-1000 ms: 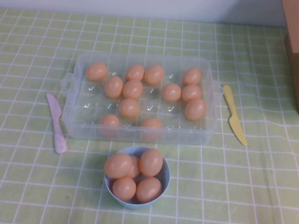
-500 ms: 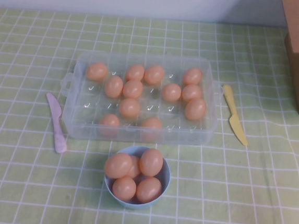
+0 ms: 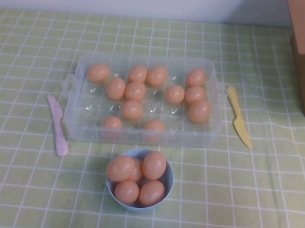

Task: Take an egg out of the egg box
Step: Pick up the egg from the plastic box

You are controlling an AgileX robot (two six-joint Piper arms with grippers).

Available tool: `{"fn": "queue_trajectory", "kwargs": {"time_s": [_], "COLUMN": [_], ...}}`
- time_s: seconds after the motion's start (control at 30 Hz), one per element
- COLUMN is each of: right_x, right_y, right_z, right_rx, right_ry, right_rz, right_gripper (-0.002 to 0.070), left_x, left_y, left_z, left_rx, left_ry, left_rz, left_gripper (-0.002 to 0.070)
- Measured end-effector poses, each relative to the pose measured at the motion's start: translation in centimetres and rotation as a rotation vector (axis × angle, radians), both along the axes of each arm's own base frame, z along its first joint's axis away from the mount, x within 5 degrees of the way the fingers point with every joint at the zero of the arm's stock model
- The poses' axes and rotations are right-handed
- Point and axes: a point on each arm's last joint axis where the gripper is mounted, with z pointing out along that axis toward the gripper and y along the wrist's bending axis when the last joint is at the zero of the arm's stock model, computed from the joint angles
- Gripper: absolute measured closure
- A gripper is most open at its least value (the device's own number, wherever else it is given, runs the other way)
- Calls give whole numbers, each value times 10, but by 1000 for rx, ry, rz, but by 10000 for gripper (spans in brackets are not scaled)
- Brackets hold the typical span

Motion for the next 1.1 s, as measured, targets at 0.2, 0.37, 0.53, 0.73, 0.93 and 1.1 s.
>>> {"fn": "queue_trajectory", "kwargs": {"time_s": [0.2,0.37,0.53,0.73,0.93,1.1], "right_x": [36,71,108,146,184,220], "right_y": [-2,12,53,105,146,170], "right_z": [5,9,22,33,34,30], "right_rx": [-117,-205,-289,-314,-322,-318], "right_ry": [178,244,220,184,181,161], "right_rz": [75,182,335,462,525,533], "right_gripper": [694,694,694,694,694,694], "left_x": [0,0,0,0,0,0], "left_y": [0,0,0,0,0,0], "left_z": [0,0,0,0,0,0], "left_rx": [1,1,1,1,1,1], "left_ry": [0,0,0,0,0,0], "left_rz": [0,0,0,0,0,0], "left_gripper": [679,679,679,679,679,679]}}
